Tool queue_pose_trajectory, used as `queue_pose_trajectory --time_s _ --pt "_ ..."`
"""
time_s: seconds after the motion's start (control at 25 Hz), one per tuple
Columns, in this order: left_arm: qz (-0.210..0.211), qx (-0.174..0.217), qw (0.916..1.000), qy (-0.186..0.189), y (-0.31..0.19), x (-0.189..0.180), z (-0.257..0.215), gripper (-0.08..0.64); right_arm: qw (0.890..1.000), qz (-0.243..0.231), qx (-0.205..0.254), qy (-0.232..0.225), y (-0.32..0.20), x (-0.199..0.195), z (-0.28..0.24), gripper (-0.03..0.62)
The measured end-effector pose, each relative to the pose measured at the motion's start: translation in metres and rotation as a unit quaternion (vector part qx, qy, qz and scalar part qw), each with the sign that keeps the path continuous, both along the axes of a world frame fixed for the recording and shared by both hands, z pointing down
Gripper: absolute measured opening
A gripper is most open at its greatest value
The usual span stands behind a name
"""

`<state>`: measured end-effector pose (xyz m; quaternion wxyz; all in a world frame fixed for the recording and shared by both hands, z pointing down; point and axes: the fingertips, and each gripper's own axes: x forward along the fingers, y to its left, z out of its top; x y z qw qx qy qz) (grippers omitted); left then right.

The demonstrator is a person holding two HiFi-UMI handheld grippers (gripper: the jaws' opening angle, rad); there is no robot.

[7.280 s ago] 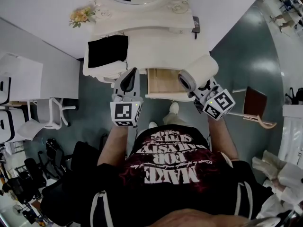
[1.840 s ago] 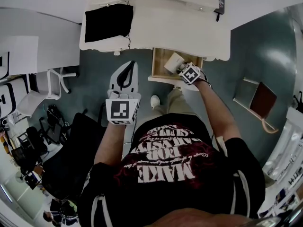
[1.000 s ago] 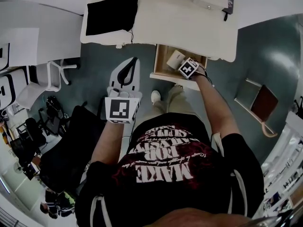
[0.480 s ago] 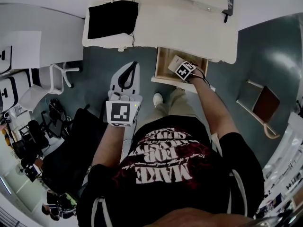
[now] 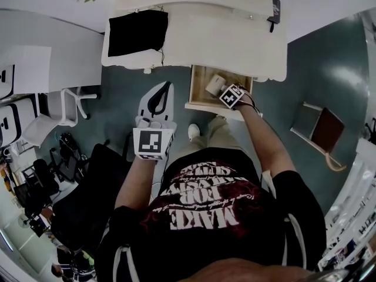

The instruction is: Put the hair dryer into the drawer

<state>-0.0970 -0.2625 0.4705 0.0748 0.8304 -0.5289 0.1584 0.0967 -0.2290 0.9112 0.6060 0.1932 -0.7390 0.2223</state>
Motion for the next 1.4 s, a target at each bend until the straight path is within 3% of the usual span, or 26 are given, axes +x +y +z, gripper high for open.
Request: queue_pose_trajectory --time_s 0.28,0.4,0.68,0.96,1.4 --pt "0.017 0.023 0.9994 0.019 -0.005 0.013 -0.018 0.005 0.995 0.063 0.059 -0.052 -0.012 0.013 -0.052 0.287" --pt "0.020 0.033 0.9989 0.025 -0.004 0.015 -0.026 0.005 0.986 0.102 0.088 -0.094 -0.016 0.015 -0.082 0.247" --pt "0.021 0.045 0.9978 0.043 0.004 0.010 -0.039 0.005 0.944 0.166 0.212 -0.191 -0.021 0.010 -0.174 0.006" --pt "0.020 0.053 0.9970 0.052 0.015 0.007 -0.047 0.005 0.895 0.206 0.278 -0.283 -0.013 0.006 -0.264 0.005" --pt "0.050 0.068 0.9947 0.058 0.029 0.024 -0.058 0.005 0.841 0.197 0.359 -0.354 0.007 0.001 -0.385 0.005"
